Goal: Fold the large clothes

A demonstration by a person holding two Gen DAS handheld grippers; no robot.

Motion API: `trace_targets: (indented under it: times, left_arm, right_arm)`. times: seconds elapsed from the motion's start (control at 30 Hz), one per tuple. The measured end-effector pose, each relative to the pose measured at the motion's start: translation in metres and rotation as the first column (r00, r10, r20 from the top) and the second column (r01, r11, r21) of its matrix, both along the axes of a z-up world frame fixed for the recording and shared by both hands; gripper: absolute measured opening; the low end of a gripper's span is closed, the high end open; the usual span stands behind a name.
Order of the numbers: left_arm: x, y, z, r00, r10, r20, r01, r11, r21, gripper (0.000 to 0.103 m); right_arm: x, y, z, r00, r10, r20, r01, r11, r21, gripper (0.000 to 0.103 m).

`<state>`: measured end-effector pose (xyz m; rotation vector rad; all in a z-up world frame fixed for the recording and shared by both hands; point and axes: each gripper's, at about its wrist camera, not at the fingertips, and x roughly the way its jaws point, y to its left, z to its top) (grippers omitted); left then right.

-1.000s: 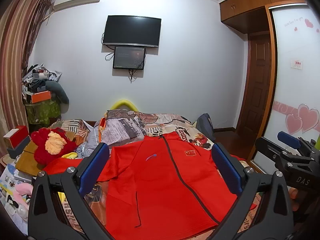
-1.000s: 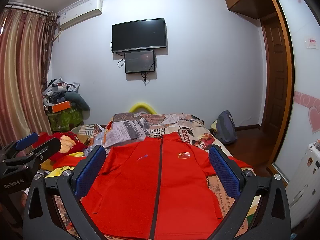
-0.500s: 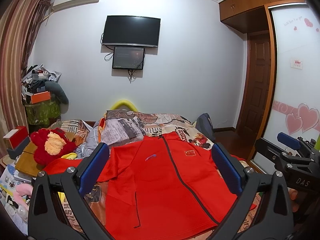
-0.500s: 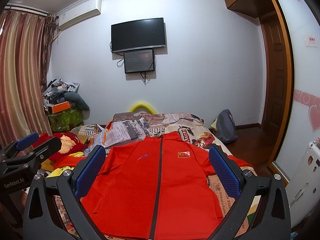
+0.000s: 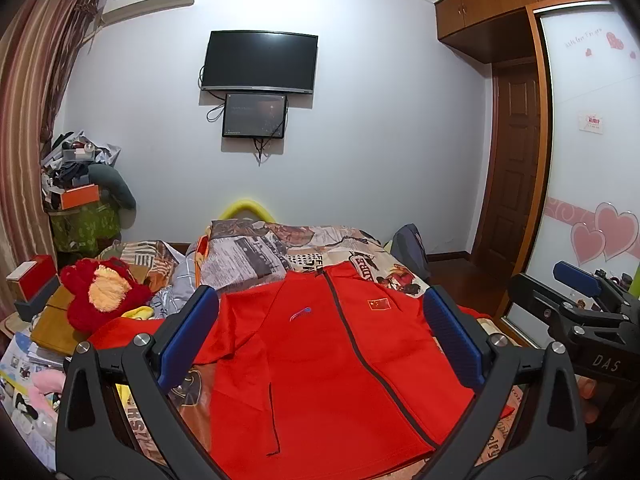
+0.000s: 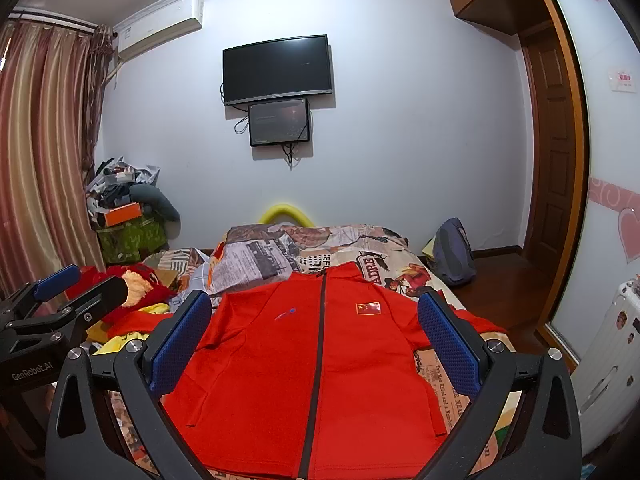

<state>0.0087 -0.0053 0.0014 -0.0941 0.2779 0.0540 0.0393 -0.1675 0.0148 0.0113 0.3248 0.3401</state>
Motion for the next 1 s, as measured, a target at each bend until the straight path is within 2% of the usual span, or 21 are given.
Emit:
trace_targets:
  times: [0.53, 1.0]
  left_arm:
    - [0.009, 0.011, -0.01, 0.999, 0.018, -0.037, -0.02, 0.998, -0.051, 0.103]
    - [0.008, 0.013, -0.011, 0.999, 0.041, -0.033, -0.043, 0.998, -0.035, 0.103]
  right_arm:
    - [0.001, 0.003, 0.001, 1.0, 0.006, -0.007, -0.006, 1.0, -0.02, 0.102]
    - [0.004, 0.004, 0.001, 1.0, 0.012, -0.021, -0.013, 1.0, -0.018, 0.102]
